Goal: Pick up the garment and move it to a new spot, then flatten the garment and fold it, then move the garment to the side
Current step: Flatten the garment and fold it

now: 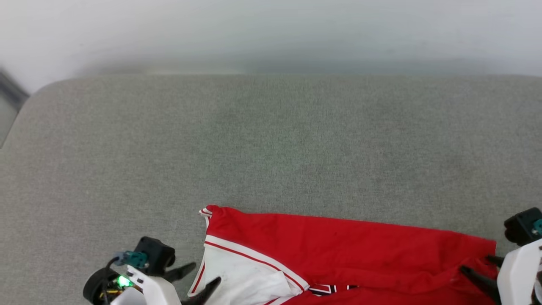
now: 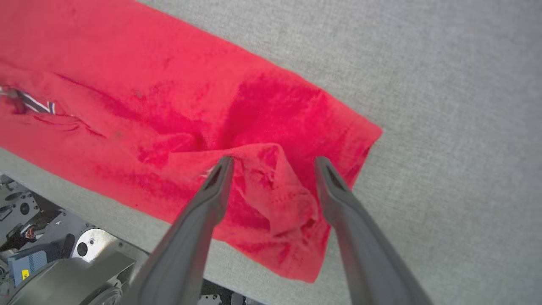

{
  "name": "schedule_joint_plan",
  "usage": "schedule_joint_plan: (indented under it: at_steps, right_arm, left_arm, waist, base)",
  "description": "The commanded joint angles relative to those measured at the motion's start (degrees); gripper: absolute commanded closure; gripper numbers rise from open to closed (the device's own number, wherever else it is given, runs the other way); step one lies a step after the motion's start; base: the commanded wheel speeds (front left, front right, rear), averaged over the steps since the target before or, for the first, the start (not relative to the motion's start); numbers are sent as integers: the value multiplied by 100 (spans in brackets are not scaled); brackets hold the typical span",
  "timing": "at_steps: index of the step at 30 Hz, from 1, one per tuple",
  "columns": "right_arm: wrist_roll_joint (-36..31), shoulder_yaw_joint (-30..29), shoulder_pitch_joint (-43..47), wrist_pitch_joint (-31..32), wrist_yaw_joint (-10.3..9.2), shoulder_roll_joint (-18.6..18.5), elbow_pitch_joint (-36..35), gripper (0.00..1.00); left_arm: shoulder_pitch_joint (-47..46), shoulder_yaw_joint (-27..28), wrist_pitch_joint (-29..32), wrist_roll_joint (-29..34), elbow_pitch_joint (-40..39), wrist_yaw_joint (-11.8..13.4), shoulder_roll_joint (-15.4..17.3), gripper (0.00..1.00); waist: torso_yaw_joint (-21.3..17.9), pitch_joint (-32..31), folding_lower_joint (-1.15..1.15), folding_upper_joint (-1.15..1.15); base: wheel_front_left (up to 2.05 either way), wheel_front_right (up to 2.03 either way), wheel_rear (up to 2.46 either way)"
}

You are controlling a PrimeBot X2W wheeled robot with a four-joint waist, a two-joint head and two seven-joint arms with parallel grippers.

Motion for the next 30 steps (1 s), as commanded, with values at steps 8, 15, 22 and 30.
schedule_joint_plan:
  at_steps: [8, 15, 22, 30]
  right_arm:
    - [-87, -1171, 295, 78, -3, 550, -306, 0]
    - [-478, -2021, 584, 310, -3, 1363, -329, 0]
    - [-976, -2731, 799, 445, -3, 2303, -209, 0]
    - [-1293, -3162, 717, 354, -3, 2821, 170, 0]
  left_arm:
    - [143, 827, -1615, 219, -227, 448, -272, 0]
    - [421, 1410, -2947, 470, -131, 877, -550, 0]
    - [801, 2274, -3309, 1062, -195, 1061, -1181, 0]
    - [1231, 3064, -3310, 1720, -112, 363, -1969, 0]
  waist:
    - [62, -412, 0, 0]
    - [78, -397, 0, 0]
    - [110, -312, 0, 0]
    - [206, -181, 0, 0]
  base:
    - [0, 0, 0]
    - [0, 0, 0]
    - [0, 0, 0]
    - [0, 0, 0]
